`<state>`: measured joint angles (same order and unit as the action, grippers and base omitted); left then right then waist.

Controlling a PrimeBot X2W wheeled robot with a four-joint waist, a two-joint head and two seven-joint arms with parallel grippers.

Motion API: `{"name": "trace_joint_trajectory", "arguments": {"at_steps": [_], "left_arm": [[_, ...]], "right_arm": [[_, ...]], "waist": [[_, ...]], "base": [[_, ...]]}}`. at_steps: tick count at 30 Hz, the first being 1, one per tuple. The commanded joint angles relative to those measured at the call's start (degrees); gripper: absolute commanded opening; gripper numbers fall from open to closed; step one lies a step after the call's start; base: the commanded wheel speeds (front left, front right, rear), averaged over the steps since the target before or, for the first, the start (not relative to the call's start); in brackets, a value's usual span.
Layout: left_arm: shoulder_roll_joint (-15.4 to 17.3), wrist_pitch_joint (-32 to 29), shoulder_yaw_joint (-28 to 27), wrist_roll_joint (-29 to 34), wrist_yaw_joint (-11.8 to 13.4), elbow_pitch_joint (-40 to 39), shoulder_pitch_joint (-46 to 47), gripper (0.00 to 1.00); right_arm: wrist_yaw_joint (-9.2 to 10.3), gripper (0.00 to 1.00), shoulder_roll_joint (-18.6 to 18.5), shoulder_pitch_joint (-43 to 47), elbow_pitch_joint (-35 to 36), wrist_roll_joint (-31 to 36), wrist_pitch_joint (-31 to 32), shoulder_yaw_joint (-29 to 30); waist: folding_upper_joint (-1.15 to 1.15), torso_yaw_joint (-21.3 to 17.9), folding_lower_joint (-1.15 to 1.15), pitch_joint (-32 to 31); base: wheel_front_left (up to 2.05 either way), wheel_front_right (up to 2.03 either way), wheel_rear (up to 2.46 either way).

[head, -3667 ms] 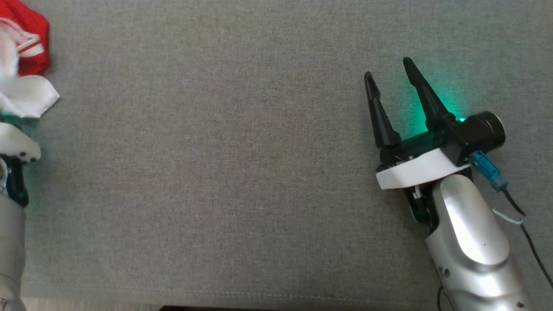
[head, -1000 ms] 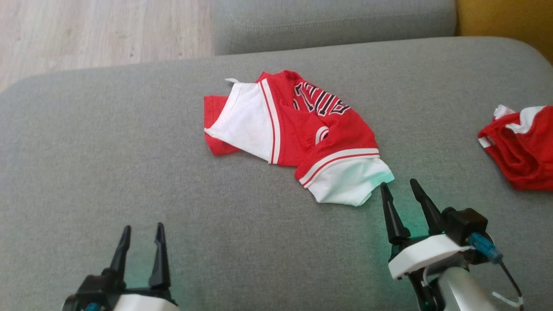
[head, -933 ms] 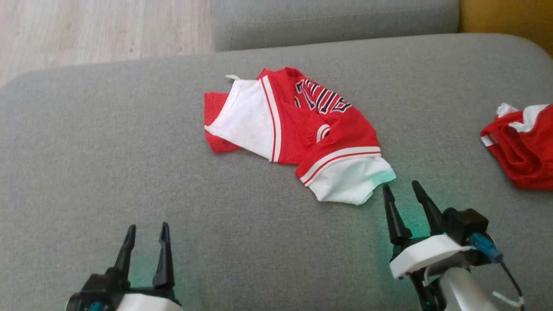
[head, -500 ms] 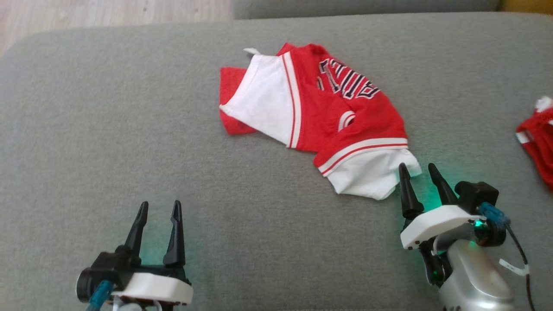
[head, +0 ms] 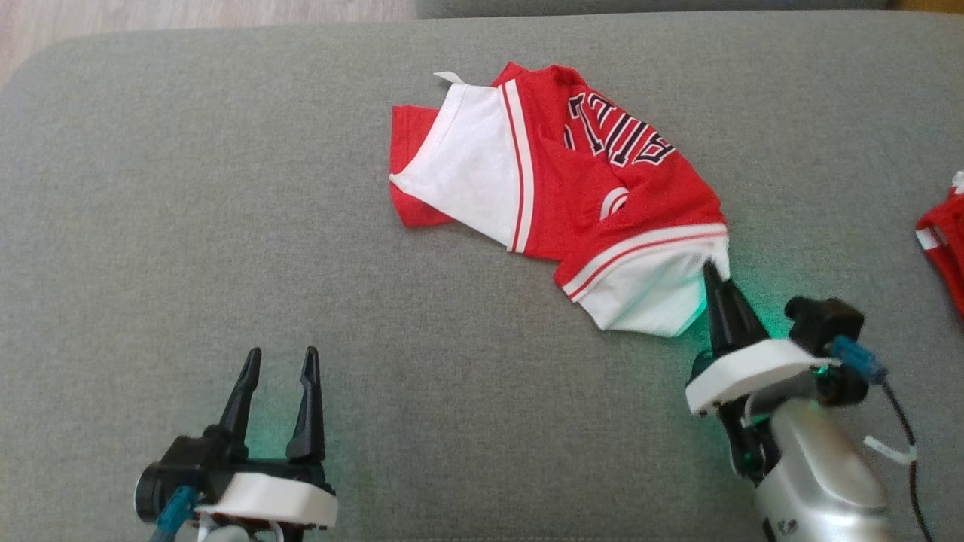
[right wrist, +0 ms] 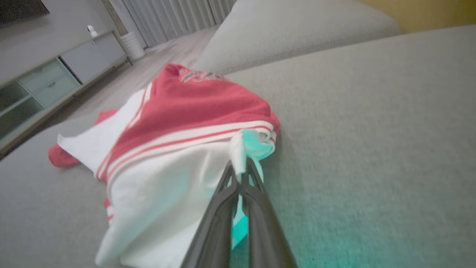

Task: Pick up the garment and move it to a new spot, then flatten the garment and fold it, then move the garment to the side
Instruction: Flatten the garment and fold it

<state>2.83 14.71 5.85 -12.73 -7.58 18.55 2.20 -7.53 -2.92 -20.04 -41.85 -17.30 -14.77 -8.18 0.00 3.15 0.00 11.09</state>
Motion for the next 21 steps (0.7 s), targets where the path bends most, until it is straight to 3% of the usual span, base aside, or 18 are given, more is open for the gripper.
{"name": "trace_joint_trajectory", "arguments": {"at_steps": [1, 12, 17, 21], "left_arm": [[0.1, 0.3, -1.1, -0.6, 0.1, -1.6, 2.4, 1.0], [0.1, 0.3, -1.2, -2.4, 0.1, -1.2, 0.7, 1.0], [0.1, 0.3, -1.0, -3.5, 0.1, -0.8, 0.2, 1.0], [0.1, 0.3, -0.3, -3.8, 0.1, -0.9, -0.1, 1.0]], "right_arm": [[0.04, 0.0, 0.0, -0.8, 3.8, -0.8, -0.2, -0.9], [0.04, 0.0, 0.0, -3.1, 24.7, -1.8, -0.2, 1.9], [0.04, 0.0, -1.3, -8.2, 28.1, 0.4, -0.2, 1.2], [0.04, 0.0, -4.6, -12.4, 25.7, 1.9, -0.2, -0.1]], "waist": [[0.0, 0.0, 0.0, -0.2], [0.0, -0.3, 0.0, -3.4], [0.0, 0.3, 0.0, -4.8], [0.0, 1.6, 0.0, -5.1]], "base": [[0.0, 0.0, 0.0], [0.0, 0.0, 0.0], [0.0, 0.0, 0.0], [0.0, 0.0, 0.0]]}}
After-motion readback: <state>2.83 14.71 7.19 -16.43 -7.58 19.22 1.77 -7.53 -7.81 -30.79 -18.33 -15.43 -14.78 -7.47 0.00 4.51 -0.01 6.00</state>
